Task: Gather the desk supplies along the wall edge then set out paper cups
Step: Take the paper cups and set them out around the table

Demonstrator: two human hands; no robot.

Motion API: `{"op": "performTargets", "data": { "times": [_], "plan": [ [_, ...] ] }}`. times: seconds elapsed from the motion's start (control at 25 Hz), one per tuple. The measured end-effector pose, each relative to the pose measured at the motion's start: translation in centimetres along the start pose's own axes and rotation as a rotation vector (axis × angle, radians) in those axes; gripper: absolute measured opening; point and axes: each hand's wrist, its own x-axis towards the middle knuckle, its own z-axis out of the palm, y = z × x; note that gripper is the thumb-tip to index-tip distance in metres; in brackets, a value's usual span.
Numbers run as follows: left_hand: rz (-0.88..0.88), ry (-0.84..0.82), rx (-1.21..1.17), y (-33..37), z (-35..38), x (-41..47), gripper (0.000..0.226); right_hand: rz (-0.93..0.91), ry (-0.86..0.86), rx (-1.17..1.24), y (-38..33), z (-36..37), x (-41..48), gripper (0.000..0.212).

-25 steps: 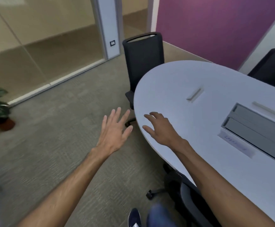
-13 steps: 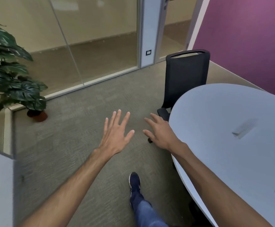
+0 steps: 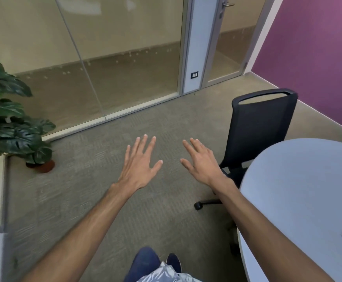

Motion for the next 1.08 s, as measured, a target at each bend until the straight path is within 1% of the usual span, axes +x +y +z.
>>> {"op": "performTargets", "data": {
  "times": [0.2,0.36,0.6,0.72,0.88,1.08],
  "plan": [
    [0.056,-0.013,0.04,-4.9,-0.5,11.3,0.07,0.055,0.012,-0.016,0.6,0.2,10.6,0.066],
    [0.141,-0.008,0.056,-9.7,-0.3,21.6,0.071,0.138,0.019,-0.034,1.4,0.7,19.9,0.066],
    [0.237,-0.128,0.042,-15.0,-1.0,35.5,0.076,0.306,0.031,-0.027,1.9,-0.5,32.1,0.068],
    [0.292,-0.149,0.024,-15.5,-1.1,41.3,0.077,0.38,0.044,-0.016,3.0,-1.3,36.3,0.068],
    [0.353,-0.187,0.017,-14.1,-0.2,49.1,0.08,0.484,0.058,-0.001,6.1,-2.3,41.3,0.068],
    [0.441,-0.221,0.005,-9.7,2.9,59.7,0.079,0.606,0.092,0.007,13.6,-2.8,47.5,0.068]
  ]
}}
